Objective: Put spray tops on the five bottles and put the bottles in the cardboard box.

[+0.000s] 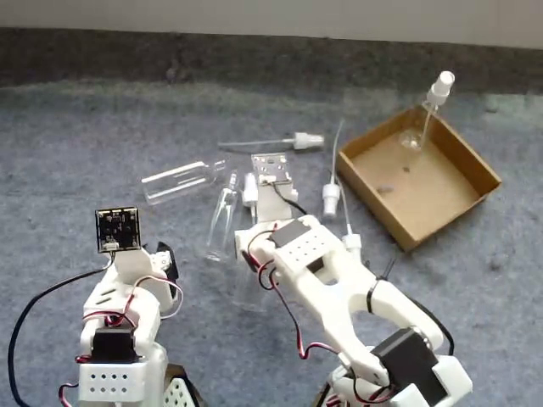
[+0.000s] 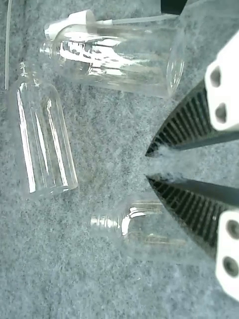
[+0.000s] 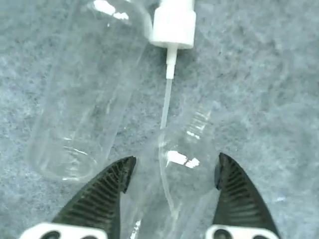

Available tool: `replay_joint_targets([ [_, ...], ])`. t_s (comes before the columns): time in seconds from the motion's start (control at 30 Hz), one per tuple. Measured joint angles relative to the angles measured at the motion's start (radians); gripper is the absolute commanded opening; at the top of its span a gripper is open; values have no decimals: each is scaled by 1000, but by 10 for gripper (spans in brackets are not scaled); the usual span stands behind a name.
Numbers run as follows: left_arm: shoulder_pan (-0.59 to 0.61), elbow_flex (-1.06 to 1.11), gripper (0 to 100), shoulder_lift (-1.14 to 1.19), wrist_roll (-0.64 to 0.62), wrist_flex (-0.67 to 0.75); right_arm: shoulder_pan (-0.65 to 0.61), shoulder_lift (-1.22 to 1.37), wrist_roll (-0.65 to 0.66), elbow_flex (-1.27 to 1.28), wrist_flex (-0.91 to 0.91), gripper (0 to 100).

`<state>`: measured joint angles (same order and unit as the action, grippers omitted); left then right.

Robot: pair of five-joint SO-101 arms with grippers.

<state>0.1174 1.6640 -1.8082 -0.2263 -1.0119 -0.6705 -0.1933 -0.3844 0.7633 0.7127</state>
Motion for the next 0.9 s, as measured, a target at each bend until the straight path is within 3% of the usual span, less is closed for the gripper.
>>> replay_joint_targets([
  [0.23, 0, 0, 5, 0, 0, 0, 14, -34, 121, 0, 44, 127],
  [0.43, 0, 0, 5, 0, 0, 0, 28, -276, 239, 0, 173, 128],
  [0.63, 0, 0, 5, 0, 0, 0, 143, -465, 351, 0, 288, 128],
  [0.9, 0, 0, 5, 0, 0, 0, 229, -485, 545, 0, 359, 130],
])
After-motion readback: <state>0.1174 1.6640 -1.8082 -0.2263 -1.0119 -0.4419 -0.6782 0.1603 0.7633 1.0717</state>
